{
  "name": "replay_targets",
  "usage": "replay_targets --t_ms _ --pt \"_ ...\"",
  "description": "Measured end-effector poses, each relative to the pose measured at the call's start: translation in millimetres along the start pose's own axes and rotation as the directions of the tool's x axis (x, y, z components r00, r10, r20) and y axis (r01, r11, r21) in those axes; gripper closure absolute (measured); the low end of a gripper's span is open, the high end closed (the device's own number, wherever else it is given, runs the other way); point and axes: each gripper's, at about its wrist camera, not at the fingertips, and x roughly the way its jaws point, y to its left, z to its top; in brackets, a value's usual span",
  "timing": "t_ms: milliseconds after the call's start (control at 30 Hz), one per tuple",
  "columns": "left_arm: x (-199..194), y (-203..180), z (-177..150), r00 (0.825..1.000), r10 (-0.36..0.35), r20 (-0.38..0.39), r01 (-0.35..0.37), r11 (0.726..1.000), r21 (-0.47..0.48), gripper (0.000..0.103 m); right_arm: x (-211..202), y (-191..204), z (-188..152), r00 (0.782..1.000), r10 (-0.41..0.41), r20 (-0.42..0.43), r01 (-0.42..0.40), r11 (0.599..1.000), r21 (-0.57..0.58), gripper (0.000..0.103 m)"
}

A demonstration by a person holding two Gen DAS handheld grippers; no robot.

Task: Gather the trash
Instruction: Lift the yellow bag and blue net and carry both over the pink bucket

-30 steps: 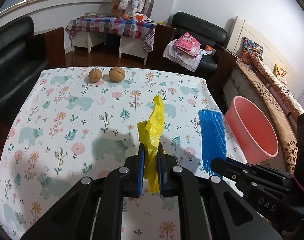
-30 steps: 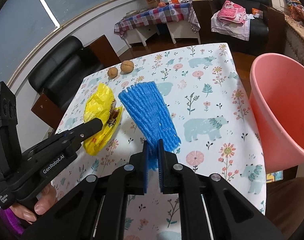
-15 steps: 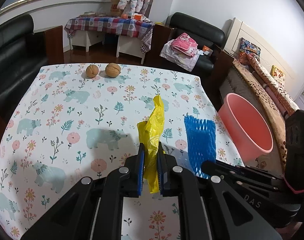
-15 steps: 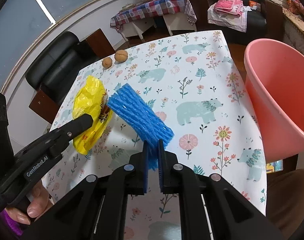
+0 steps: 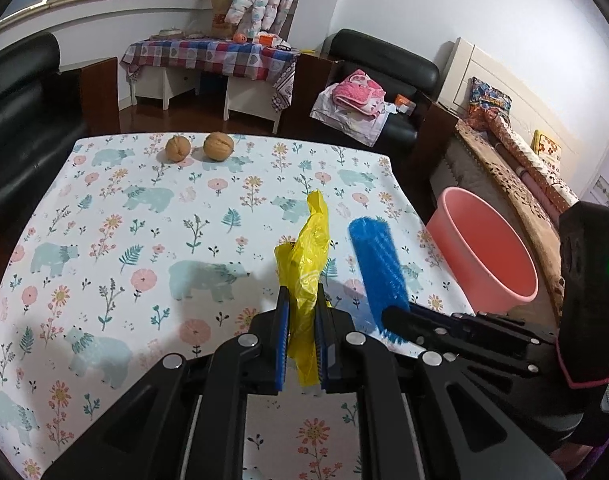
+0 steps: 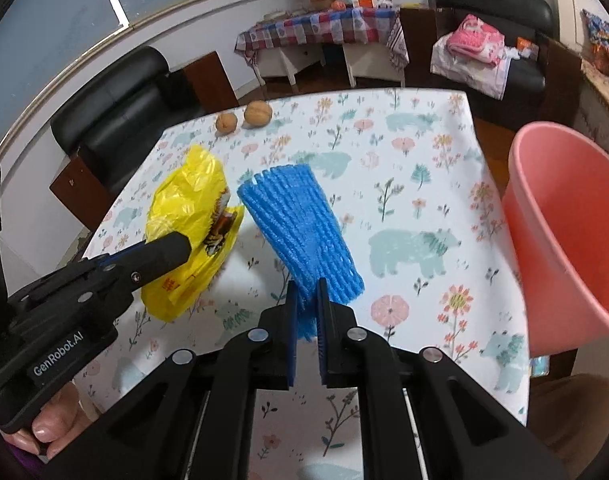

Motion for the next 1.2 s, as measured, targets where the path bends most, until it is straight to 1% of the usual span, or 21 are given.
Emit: replay_targets --t_ms 200,300,500,733,1000,1100,1200 --pt "-5 1 5 1.0 -0.006 0.018 0.006 1.0 0.002 0.093 -13 -4 6 0.999 0.005 0.054 -0.006 1.0 0.016 0.094" --pt "-8 -2 9 1.0 -0.013 0.029 0.012 1.0 0.005 0.093 -25 -6 9 0.996 0.009 0.093 -0.011 1.0 0.022 0.094" --pt "-16 -17 22 0.997 -0.034 0.065 0.032 0.999 0.033 0.093 -47 -11 17 0.987 0.0 0.16 -0.005 1.0 0.03 0.094" --pt "-21 -42 37 0.994 -0.063 0.093 0.056 0.996 0.073 0.093 -75 -26 21 0.973 -0.023 0.229 0.01 0.998 0.057 0.094" --pt "-21 -72 49 0.989 -0.091 0.116 0.076 0.989 0.129 0.093 -95 -52 21 0.961 -0.063 0.27 0.033 0.993 0.112 0.094" --pt "-20 -87 52 0.987 -0.09 0.131 0.068 0.984 0.166 0.093 -101 -62 19 0.957 -0.084 0.279 0.048 0.99 0.133 0.094" --pt "-17 -97 54 0.986 -0.102 0.128 0.078 0.98 0.182 0.093 -105 -73 17 0.953 -0.105 0.284 0.064 0.986 0.153 0.094"
